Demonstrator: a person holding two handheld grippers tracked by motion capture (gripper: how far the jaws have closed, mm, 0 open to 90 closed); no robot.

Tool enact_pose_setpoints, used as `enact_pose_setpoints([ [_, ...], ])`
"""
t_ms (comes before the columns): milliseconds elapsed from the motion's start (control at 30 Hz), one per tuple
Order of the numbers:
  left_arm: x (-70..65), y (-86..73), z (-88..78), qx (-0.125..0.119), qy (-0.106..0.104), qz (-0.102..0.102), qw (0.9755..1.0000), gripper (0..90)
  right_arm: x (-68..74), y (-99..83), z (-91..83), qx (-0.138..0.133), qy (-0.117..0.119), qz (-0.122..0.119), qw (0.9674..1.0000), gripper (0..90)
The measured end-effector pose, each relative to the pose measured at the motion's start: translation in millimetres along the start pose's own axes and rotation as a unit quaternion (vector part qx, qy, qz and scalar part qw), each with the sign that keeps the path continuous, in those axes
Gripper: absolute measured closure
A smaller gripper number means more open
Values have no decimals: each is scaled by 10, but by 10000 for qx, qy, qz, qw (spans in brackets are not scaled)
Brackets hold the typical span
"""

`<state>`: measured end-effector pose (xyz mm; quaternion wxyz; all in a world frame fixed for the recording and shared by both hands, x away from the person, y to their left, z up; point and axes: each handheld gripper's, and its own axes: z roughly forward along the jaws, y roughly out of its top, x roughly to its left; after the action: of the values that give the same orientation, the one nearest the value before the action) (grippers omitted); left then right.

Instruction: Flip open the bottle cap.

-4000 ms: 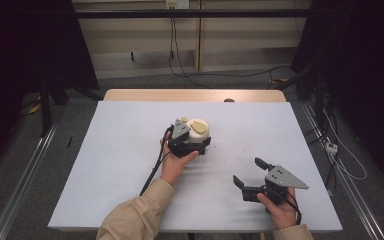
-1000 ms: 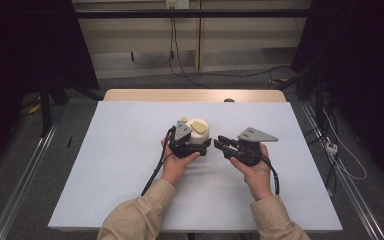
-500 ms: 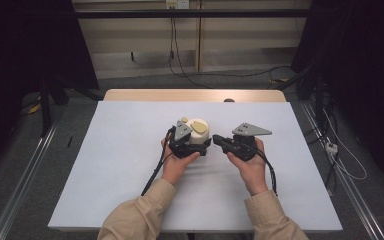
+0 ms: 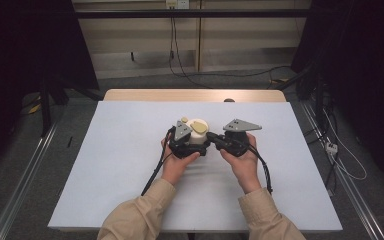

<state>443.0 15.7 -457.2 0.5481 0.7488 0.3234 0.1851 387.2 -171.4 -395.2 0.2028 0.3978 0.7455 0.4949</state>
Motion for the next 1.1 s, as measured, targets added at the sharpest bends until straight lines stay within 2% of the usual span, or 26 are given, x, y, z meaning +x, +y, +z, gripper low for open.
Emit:
enact_pose_setpoints([
  [133,3,0,-2,18,2,23,10000,48,0,16,-4,-55,-21,16,10000,900],
  [567,2,-2,-2,18,10,21,10000,48,11,54,7,15,-12,-57,10000,900],
  [667,1,-3,-3,13,10,17,10000,48,12,57,7,-20,54,-13,10000,900],
  [1100,2,-3,-3,28,5,23,10000,48,19,86,8,-34,82,-27,10000,900],
])
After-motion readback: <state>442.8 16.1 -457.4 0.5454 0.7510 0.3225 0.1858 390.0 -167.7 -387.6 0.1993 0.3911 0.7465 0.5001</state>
